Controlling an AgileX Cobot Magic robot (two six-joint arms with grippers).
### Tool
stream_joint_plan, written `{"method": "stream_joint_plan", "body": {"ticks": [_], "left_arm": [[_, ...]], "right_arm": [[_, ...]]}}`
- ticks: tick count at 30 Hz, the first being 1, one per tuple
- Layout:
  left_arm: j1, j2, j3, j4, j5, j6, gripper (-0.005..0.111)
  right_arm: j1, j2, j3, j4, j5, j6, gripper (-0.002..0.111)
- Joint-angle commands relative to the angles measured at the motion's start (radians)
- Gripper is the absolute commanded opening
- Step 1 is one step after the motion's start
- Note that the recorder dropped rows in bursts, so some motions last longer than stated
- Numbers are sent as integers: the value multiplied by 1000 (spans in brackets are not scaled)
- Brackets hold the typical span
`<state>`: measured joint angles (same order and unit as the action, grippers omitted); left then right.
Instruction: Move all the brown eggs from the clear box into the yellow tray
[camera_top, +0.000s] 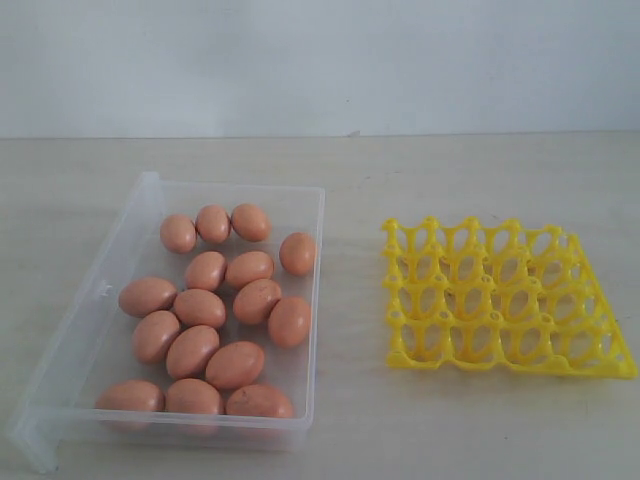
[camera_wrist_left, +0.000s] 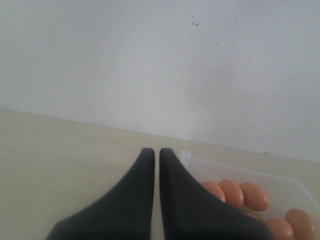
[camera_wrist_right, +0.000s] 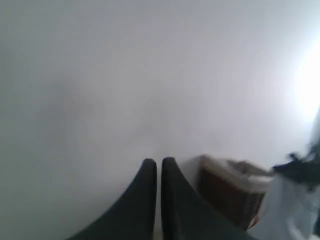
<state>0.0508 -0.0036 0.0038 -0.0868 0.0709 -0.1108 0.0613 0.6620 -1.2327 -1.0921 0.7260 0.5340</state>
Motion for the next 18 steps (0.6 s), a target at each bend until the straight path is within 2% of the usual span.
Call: {"method": "stream_joint_plan", "body": {"ticks": [1, 6, 9, 13, 18], "left_arm": [[-4, 4, -4, 0, -2, -1, 4], [-4, 4, -4, 0, -2, -1, 4], [-4, 4, -4, 0, -2, -1, 4], [-4, 4, -4, 0, -2, -1, 4], [-4, 4, -4, 0, -2, -1, 4]], "right_arm": [[-2, 126, 12, 790, 44, -571, 0], [2, 362, 12, 1558, 261, -934, 0], [51, 500, 12, 1748, 368, -1046, 0], [194, 638, 14, 1740, 273, -1093, 0], [419, 789, 16, 1672, -25, -1097, 0]]}}
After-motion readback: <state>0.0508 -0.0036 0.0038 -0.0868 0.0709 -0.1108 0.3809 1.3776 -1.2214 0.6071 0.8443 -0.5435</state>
